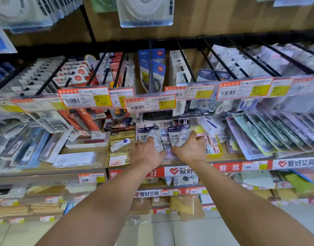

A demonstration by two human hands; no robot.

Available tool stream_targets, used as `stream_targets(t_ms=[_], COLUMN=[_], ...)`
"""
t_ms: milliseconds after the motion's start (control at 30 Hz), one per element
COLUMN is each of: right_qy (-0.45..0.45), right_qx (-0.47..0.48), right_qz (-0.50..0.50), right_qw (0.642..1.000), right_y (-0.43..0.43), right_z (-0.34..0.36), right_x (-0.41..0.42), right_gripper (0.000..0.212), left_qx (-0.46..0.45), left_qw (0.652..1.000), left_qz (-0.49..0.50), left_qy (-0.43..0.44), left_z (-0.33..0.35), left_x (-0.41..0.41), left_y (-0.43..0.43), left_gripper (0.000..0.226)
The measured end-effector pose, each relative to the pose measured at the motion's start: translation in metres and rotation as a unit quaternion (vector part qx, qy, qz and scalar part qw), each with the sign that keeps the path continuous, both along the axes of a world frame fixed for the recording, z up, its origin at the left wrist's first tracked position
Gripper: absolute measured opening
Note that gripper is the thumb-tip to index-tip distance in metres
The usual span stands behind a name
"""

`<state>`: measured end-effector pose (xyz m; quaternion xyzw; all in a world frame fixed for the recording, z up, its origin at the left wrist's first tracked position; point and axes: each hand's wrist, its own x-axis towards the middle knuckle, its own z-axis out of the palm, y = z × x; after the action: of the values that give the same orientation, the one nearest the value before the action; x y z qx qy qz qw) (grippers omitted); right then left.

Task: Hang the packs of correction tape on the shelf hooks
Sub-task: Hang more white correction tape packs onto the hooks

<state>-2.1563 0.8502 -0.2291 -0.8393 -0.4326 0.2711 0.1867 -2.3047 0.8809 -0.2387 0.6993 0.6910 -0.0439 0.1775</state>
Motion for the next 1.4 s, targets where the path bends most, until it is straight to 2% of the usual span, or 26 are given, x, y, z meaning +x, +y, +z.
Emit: stream_targets(t_ms=[100,267,367,467,600,733,833,967,1067,1133,1267,1400], right_qy=[0.017,0.05,0.05,0.06,0.096,0.096,0.098,0.165,0.258,0.303,0.352,0.381], right_qx=[-0.016,-0.027,-0.024,-0.025,-0.021,0.006,0.022,0.039,0.054,0.073,0.097,0.147], right_qz=[-0.007,-0.024,-0.031,-0.036,-0.056,-0.094,-0.121,-0.118,-0.092,-0.068,-0.015,-0.007], right_qw=[1.0,0.998,0.998,0.997,0.994,0.991,0.987,0.978,0.96,0.948,0.931,0.913], right_y=[-0.002,-0.004,-0.006,-0.005,-0.008,-0.022,-0.032,-0.05,-0.07,-0.082,-0.099,-0.111], right_z=[0.003,-0.001,-0.002,0.007,0.015,0.02,0.025,0.032,0.047,0.06,0.095,0.13], right_x=[0.004,0.014,0.021,0.024,0.032,0.03,0.024,0.016,0.014,0.014,0.008,-0.004], right_gripper=[0.111,0.119,0.11,0.095,0.093,0.087,0.09,0.089,0.074,0.052,0.035,0.016], left_qx=[-0.006,-0.035,-0.042,-0.022,0.054,0.138,0.171,0.199,0.196,0.192,0.22,0.249], left_qw=[0.999,0.986,0.981,0.984,0.994,0.987,0.98,0.972,0.97,0.971,0.965,0.955], left_qz=[0.051,0.158,0.182,0.168,0.089,0.042,0.033,0.036,0.035,0.036,0.023,0.028], left_qy=[-0.004,-0.031,-0.062,-0.057,-0.031,-0.067,-0.092,-0.118,-0.137,-0.141,-0.14,-0.16], left_z=[0.009,0.017,0.019,0.021,0.018,0.017,0.022,0.035,0.044,0.05,0.057,0.067], left_x=[0.013,0.036,0.04,0.033,0.019,0.005,-0.002,-0.013,-0.023,-0.032,-0.048,-0.056], left_y=[0.001,0.003,0.006,0.002,-0.017,-0.045,-0.064,-0.094,-0.117,-0.127,-0.149,-0.17], left_gripper=[0.097,0.093,0.09,0.093,0.094,0.093,0.089,0.089,0.091,0.092,0.089,0.094])
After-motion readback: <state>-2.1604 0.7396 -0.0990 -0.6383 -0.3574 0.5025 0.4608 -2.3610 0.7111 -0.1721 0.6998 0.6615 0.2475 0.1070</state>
